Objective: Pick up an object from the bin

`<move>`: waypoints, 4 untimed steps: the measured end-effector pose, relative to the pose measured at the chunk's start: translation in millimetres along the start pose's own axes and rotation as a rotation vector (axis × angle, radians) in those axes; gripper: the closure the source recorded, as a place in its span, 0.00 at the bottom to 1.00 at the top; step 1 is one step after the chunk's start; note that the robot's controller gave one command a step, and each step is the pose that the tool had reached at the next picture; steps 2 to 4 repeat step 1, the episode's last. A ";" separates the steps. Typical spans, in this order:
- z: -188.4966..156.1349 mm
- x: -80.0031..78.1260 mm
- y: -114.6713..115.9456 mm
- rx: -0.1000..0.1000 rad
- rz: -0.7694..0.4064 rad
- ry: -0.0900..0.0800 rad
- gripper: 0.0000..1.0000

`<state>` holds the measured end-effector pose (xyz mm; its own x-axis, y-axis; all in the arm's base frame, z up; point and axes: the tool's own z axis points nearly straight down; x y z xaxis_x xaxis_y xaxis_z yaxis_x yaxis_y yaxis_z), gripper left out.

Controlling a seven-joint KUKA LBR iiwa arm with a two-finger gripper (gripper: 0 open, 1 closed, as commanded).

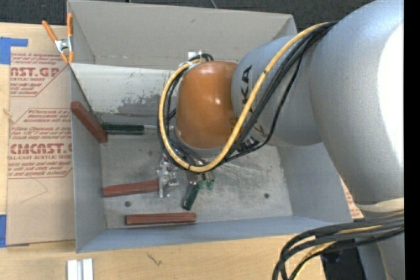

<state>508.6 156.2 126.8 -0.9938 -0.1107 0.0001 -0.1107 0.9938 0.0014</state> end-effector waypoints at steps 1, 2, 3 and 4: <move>-117.6 -7.9 9.8 0.000 0.010 -0.002 1.00; -117.6 -7.9 9.8 0.000 0.010 -0.002 1.00; -117.6 -7.9 9.8 0.000 0.010 -0.002 1.00; -117.6 -7.9 9.8 0.000 0.010 -0.002 1.00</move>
Offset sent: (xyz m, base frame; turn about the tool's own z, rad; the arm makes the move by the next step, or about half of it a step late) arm 0.0000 0.0000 0.0000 0.0000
